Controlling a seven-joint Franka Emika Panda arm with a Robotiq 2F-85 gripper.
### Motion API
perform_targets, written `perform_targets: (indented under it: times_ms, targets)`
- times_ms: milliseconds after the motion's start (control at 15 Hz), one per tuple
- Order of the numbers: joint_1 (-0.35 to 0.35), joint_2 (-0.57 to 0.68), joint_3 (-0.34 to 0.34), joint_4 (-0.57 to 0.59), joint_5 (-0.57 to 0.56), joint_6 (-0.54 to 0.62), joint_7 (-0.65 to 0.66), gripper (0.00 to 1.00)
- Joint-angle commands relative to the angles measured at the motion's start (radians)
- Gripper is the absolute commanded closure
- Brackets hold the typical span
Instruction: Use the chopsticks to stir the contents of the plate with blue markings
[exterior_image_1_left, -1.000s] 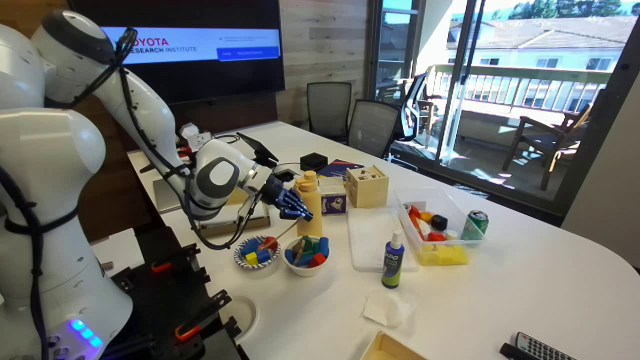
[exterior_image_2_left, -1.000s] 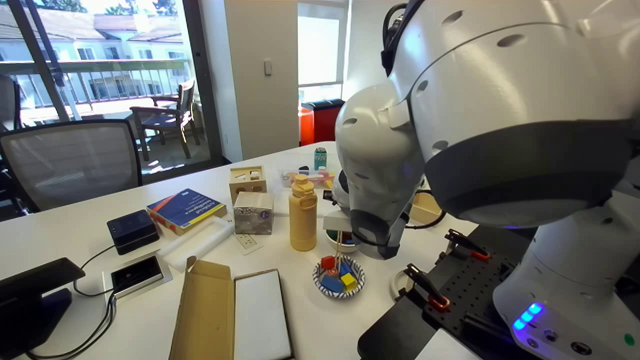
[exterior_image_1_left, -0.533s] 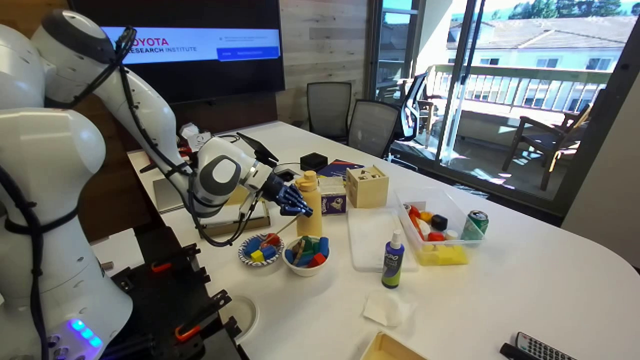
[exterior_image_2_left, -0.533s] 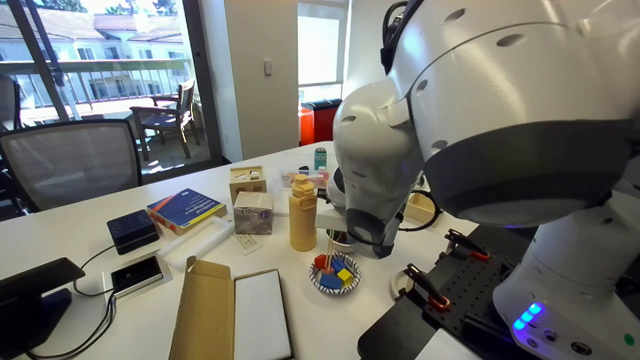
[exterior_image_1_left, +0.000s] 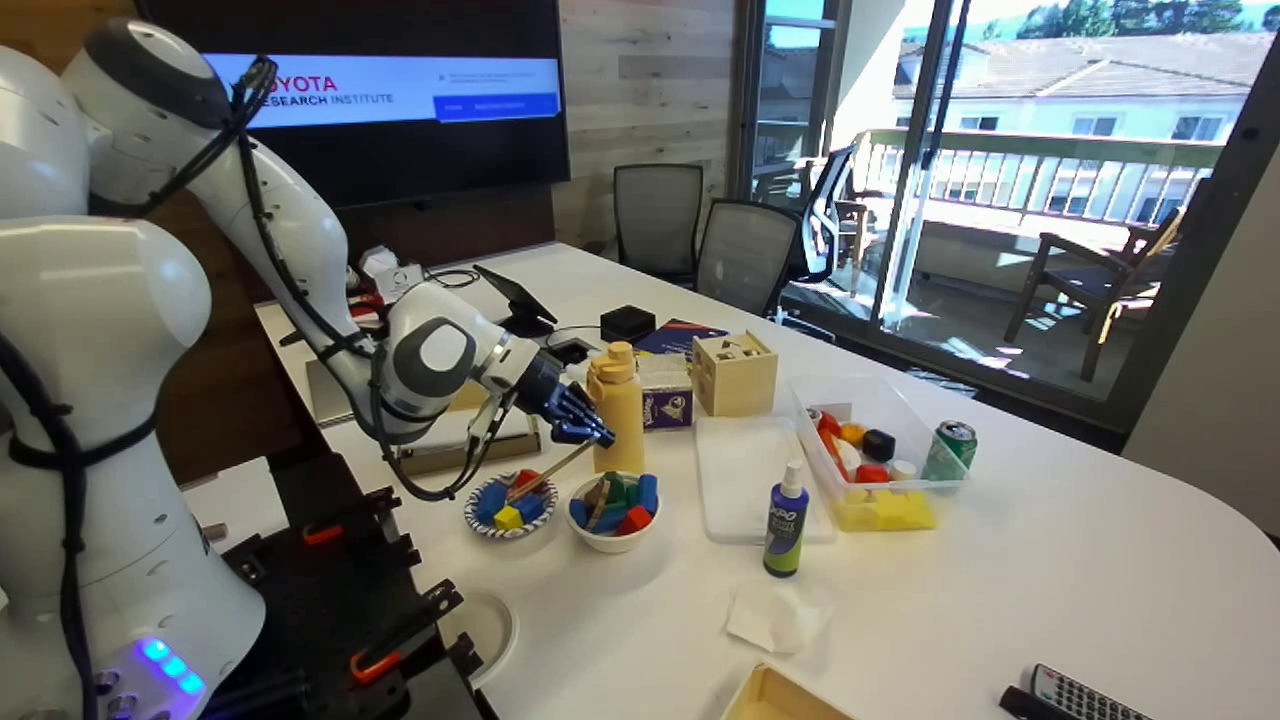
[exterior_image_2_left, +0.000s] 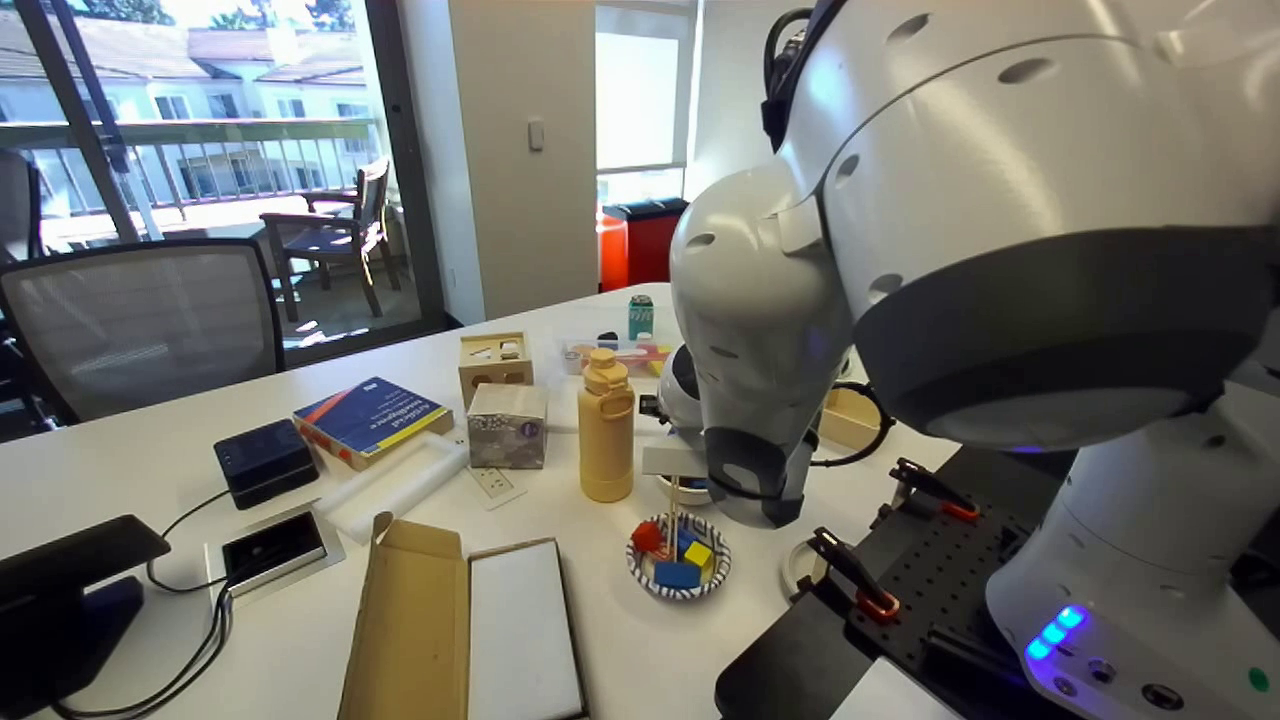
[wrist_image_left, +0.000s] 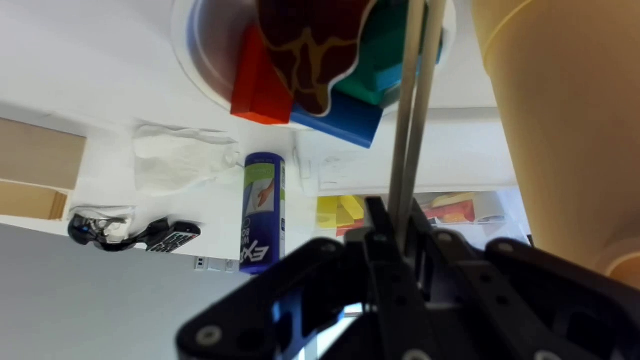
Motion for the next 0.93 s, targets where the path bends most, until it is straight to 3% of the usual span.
perform_targets:
  times_ms: [0,600,800,867]
  targets:
    - [0.014,-0.019,-0.024,-0.047,0.004,0.0,0.006,0.97]
    - [0.012,-0.009,-0.053,-0.024,0.012,0.0,0.029,0.97]
    - [-0.008,-0.067,-0.046,-0.044,-0.032,0.0,0.001,0.97]
    - [-0.03,-0.105,-0.02,-0.045,0.053,0.0,-0.108,0.97]
